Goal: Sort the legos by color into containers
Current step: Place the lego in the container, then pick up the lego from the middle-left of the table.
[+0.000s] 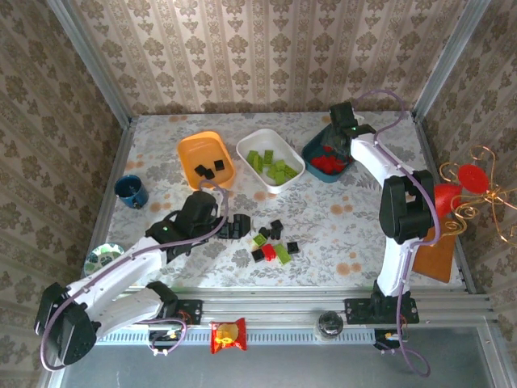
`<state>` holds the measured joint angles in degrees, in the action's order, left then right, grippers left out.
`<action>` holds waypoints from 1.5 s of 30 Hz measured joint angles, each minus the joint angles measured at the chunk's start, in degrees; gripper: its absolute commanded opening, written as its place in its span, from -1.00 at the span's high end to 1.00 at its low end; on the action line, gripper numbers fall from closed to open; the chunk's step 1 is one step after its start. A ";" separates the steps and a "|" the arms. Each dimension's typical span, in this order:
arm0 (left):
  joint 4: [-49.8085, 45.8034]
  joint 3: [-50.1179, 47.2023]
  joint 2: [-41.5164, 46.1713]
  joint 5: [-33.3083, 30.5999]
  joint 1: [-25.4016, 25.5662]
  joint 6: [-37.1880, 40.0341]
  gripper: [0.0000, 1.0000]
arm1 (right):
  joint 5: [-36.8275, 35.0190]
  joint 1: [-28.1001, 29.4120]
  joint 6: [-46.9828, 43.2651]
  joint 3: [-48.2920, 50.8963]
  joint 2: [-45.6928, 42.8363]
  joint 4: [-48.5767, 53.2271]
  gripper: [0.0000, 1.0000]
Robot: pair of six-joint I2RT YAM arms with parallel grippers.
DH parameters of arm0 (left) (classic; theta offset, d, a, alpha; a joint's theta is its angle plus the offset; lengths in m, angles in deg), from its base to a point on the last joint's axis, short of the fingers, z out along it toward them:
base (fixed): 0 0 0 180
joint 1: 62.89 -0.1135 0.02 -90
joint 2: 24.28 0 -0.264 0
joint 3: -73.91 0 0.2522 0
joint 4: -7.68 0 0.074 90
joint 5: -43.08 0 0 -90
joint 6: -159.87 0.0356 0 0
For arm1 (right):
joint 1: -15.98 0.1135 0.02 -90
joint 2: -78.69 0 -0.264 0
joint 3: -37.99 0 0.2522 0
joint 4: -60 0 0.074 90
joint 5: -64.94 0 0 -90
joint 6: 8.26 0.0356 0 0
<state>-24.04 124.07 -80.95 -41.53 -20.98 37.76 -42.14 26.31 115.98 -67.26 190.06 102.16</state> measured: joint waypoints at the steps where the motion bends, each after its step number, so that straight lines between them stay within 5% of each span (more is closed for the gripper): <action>1: 0.00 0.00 -0.66 0.46 0.00 0.07 -0.98 | 0.17 0.13 0.02 0.70 -0.52 -0.13 -0.51; 14: -2.40 8.46 -19.69 3.06 5.46 5.42 -0.60 | 1.92 10.40 1.64 20.57 -16.55 -6.25 -0.51; 22: -2.91 14.88 -29.99 1.64 7.52 10.84 -0.55 | 2.58 11.61 2.86 28.57 -20.74 -7.61 -0.51; 38: -3.52 19.08 -39.17 0.94 8.66 14.86 -0.23 | 2.45 11.61 3.48 30.27 -24.55 -8.13 -0.51; 45: -3.41 19.54 -41.55 0.87 8.63 15.72 0.09 | 2.27 11.61 3.50 30.91 -24.57 -8.55 -0.51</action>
<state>-27.44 143.61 -122.50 -40.66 -12.35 53.47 -39.86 37.92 119.48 -36.35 165.49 93.62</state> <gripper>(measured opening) 0.488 0.756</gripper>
